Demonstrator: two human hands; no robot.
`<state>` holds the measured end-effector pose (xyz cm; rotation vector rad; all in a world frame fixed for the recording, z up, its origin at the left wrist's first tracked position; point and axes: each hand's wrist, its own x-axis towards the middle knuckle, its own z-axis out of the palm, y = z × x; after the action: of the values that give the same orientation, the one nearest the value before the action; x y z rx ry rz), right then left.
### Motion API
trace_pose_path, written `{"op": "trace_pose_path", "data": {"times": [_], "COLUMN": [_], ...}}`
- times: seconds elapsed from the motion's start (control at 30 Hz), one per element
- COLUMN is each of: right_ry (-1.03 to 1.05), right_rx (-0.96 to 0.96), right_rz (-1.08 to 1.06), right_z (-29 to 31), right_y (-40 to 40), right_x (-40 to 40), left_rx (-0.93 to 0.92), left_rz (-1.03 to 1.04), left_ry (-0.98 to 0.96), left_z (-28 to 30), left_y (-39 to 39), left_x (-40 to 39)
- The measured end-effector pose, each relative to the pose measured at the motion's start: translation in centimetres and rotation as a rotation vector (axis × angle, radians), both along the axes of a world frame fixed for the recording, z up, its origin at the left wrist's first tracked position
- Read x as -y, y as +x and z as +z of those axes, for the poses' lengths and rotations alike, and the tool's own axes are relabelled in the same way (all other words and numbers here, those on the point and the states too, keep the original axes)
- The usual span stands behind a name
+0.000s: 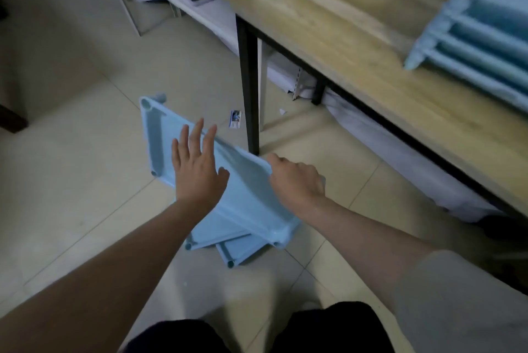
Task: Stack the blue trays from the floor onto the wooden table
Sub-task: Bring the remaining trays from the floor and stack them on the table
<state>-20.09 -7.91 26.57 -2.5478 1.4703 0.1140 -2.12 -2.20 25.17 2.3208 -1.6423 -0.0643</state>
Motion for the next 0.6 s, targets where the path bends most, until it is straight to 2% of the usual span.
{"op": "trace_pose_path", "data": {"times": [0.1, 0.27, 0.37, 0.43, 0.53, 0.6], "right_ry": [-0.077, -0.097, -0.122, -0.235, -0.464, -0.543], "right_rx": [-0.024, 0.018, 0.104, 0.217, 0.38, 0.393], "right_rz": [0.125, 0.17, 0.169, 0.182, 0.092, -0.052], "right_z": [6.4, 15.5, 20.2, 22.6, 24.8, 25.8], "right_y": [0.0, -0.9, -2.6, -3.8, -6.0, -7.7], "right_x": [-0.3, 0.9, 2.1, 2.5, 3.3, 4.0], "left_rx": [0.067, 0.188, 0.259, 0.296, 0.33, 0.321], "left_rz": [-0.061, -0.116, -0.142, -0.131, -0.115, -0.114], "left_ry": [0.038, 0.017, 0.085, 0.128, 0.099, 0.096], "left_z": [6.3, 16.7, 22.6, 25.5, 28.5, 30.0], "left_y": [-0.2, 0.0, -0.9, -1.9, -3.7, -4.9], "left_x": [-0.3, 0.9, 2.5, 3.4, 4.2, 4.8]}}
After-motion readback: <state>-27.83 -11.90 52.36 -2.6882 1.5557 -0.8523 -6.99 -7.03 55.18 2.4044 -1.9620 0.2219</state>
